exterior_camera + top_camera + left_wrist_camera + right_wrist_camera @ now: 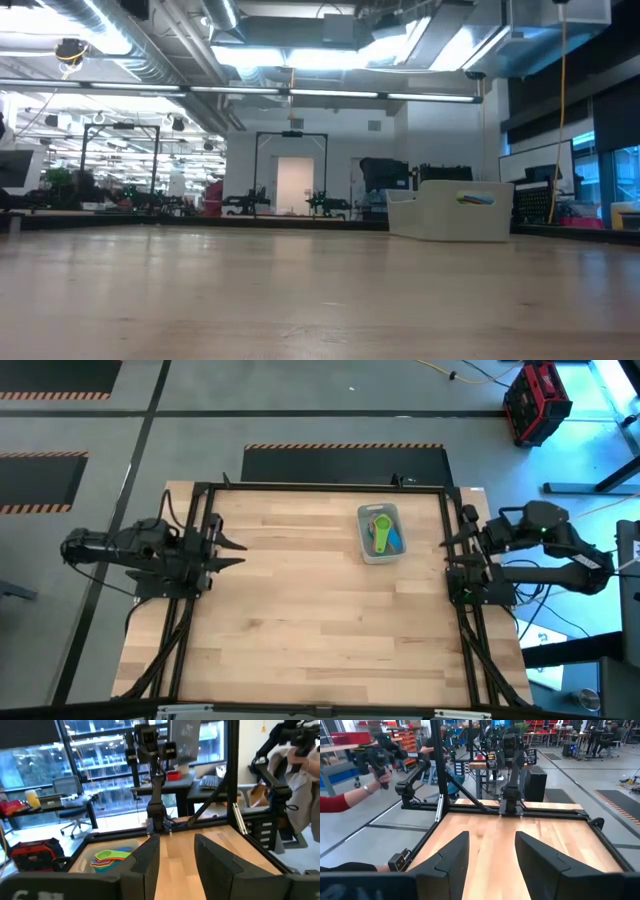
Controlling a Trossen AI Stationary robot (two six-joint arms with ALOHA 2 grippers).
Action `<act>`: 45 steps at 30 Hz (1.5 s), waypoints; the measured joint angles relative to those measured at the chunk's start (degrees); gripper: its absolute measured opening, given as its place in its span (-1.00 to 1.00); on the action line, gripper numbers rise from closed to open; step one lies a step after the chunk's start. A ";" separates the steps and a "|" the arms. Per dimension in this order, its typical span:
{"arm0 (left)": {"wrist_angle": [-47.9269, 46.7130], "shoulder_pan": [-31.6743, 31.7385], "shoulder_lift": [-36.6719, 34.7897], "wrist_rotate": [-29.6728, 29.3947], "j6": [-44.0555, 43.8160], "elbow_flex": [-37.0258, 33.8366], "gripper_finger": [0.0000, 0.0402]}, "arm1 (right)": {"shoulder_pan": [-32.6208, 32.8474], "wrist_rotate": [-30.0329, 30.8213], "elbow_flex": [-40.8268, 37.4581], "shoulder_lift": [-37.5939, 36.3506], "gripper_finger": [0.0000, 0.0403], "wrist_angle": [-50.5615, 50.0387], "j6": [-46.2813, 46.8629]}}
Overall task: Nest measuring cups in basket
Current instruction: Return to Home Position
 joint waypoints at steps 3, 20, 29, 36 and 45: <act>1.77 0.00 -5.06 0.01 0.02 -4.95 -0.43 | 0.00 0.02 -3.64 -3.02 -0.18 1.77 1.90; 2.21 0.00 -21.85 0.00 0.25 -18.76 -0.43 | 0.00 0.01 -15.52 -15.00 -0.18 8.23 4.82; 4.78 0.07 -21.83 -0.54 0.48 -23.92 -0.43 | 0.00 0.01 -23.88 -19.68 -0.18 12.73 5.12; 5.89 0.07 -21.85 -2.79 0.50 -26.27 -0.43 | 0.00 0.02 -30.16 -21.38 -0.18 17.05 5.13; 6.07 0.07 -21.85 -2.93 0.50 -28.29 -0.43 | -0.01 0.04 -40.01 -22.44 -0.18 29.51 4.87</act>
